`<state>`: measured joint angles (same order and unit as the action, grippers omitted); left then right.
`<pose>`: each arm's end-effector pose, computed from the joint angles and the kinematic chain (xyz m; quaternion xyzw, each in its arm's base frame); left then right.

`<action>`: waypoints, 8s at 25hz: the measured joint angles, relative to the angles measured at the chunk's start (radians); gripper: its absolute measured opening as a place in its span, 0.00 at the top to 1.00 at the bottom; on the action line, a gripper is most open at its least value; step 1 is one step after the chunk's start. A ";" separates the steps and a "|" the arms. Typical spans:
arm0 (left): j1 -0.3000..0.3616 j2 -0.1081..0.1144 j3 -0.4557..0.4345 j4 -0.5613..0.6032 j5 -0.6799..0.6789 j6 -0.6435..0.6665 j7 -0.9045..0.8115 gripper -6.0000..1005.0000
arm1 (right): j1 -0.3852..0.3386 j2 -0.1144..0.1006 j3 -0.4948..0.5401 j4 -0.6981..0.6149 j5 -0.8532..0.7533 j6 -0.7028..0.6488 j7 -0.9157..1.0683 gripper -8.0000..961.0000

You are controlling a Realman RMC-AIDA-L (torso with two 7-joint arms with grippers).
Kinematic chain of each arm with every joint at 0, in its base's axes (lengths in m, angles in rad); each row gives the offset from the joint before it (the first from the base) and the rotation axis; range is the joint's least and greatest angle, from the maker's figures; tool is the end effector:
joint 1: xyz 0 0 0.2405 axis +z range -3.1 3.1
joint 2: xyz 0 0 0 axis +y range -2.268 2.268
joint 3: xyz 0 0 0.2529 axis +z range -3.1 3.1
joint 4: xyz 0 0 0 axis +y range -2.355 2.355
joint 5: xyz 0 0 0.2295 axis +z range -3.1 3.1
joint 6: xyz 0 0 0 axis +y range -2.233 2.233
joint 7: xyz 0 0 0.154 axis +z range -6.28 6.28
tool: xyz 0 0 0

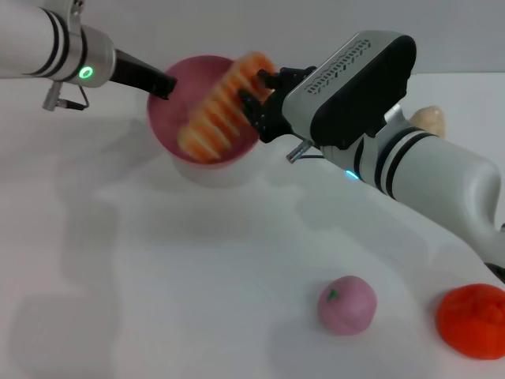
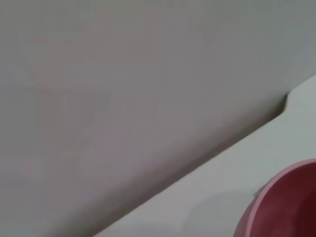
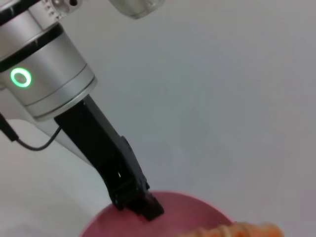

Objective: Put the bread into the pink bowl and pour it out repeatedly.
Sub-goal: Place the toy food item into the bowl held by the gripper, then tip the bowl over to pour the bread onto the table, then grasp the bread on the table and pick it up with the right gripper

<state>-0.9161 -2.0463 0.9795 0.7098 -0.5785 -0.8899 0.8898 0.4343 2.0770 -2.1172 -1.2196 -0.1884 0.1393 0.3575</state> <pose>-0.1934 0.4983 0.0010 -0.8876 -0.3097 0.0185 0.3405 0.1145 0.3864 -0.1121 -0.8892 0.1181 0.1364 0.4205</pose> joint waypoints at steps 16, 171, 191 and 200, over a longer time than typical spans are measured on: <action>0.004 0.000 -0.015 -0.002 0.023 -0.020 -0.007 0.96 | -0.053 0.006 0.020 -0.070 -0.078 -0.021 0.000 0.64; 0.031 0.098 -0.176 0.086 -0.514 -0.437 0.113 0.96 | -0.160 -0.023 0.590 0.586 0.256 -1.234 -0.054 0.64; 0.135 0.120 -0.199 0.079 -0.435 -0.394 0.127 0.96 | 0.037 -0.078 0.441 0.224 -0.320 -0.210 0.470 0.64; 0.141 0.124 -0.201 0.072 -0.433 -0.353 0.161 0.96 | 0.158 -0.175 0.309 0.338 0.008 -0.206 0.467 0.63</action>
<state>-0.7752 -1.9225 0.7786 0.7823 -1.0116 -1.2426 1.0511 0.5927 1.9019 -1.8078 -0.8812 -0.1807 -0.0665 0.8246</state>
